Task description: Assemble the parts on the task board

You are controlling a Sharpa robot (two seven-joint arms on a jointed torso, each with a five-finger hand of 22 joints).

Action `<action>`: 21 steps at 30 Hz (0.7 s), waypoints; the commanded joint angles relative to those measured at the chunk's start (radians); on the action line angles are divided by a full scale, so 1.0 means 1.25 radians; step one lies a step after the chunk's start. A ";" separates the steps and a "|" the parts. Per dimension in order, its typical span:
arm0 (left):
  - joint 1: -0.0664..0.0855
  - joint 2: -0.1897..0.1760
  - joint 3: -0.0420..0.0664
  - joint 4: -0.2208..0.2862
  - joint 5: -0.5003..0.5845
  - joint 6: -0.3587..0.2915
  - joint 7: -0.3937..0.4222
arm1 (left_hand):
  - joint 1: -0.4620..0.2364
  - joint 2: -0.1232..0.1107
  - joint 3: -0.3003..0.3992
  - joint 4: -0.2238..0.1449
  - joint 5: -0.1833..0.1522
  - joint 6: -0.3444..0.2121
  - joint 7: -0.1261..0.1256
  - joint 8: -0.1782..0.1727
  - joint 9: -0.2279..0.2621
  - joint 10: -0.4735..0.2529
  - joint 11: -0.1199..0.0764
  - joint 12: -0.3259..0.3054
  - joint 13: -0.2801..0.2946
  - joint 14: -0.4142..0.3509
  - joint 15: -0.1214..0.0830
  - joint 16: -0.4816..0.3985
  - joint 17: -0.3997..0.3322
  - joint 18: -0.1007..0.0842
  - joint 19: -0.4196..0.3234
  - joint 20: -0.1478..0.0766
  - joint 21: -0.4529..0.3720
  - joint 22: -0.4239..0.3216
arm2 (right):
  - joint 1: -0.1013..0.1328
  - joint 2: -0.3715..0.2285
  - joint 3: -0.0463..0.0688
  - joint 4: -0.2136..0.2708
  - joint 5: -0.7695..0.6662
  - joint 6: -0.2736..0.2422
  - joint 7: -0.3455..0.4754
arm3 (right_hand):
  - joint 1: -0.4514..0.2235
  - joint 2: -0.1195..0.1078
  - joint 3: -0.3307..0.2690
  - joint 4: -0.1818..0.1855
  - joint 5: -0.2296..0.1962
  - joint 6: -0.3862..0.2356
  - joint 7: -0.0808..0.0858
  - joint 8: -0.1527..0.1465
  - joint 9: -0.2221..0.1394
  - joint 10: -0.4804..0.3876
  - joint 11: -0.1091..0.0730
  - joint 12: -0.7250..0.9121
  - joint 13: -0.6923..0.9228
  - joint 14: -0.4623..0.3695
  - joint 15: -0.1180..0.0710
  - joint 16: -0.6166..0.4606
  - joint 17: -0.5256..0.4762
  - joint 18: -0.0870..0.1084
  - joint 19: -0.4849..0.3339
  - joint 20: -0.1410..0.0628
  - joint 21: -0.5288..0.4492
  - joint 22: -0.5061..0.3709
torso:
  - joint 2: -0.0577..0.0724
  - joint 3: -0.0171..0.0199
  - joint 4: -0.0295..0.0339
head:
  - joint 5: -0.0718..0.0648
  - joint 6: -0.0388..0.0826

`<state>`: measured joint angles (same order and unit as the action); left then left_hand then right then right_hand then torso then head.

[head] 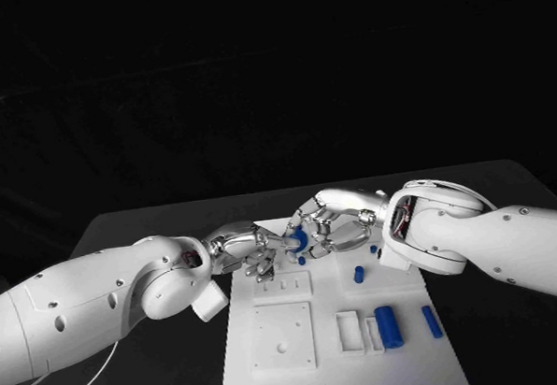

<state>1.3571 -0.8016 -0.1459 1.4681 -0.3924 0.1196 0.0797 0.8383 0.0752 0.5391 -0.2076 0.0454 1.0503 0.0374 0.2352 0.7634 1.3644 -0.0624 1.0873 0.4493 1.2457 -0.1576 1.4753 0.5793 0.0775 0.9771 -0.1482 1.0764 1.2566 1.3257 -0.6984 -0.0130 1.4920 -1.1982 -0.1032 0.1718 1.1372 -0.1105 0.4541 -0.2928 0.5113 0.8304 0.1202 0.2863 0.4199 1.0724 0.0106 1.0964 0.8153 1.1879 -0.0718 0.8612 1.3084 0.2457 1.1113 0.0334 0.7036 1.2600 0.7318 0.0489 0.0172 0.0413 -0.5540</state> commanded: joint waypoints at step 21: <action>0.001 0.003 -0.001 -0.018 0.073 -0.030 0.005 | 0.014 0.052 0.025 -0.018 0.007 -0.001 0.005 0.004 0.007 -0.006 -0.007 -0.007 -0.005 -0.016 -0.017 -0.011 -0.001 -0.007 -0.007 -0.085 -0.006 0.000 | -0.002 -0.007 -0.001 0.012 -0.003 0.000 0.018 | -0.014 0.023 0.037 0.000 -0.015 0.043 0.010 0.016 0.003 0.002 0.008 0.024 0.028 -0.005 -0.006 0.044 0.010 0.013 0.003 -0.010 0.028 0.023 | 0.000 -0.0002 0.0011 | 0.001 -0.004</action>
<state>1.3563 -0.7979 -0.1495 1.4528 -0.3446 0.1163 0.0792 0.8198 0.0943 0.5509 -0.2140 0.0473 1.0459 0.0420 0.2364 0.7711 1.3562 -0.0612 1.0834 0.4446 1.2413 -0.1536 1.4675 0.5790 0.0750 0.9737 -0.1447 1.0723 1.2567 1.3259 -0.7086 -0.0125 1.4959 -1.1875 -0.1102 0.1703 1.1213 -0.0868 0.4955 -0.2929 0.4957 0.8548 0.1071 0.3019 0.4222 1.0760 0.0143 1.1229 0.8495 1.1828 -0.0771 0.9121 1.3083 0.2458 1.1190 0.0274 0.7350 1.2875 0.7319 0.0490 0.0183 0.0424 -0.5581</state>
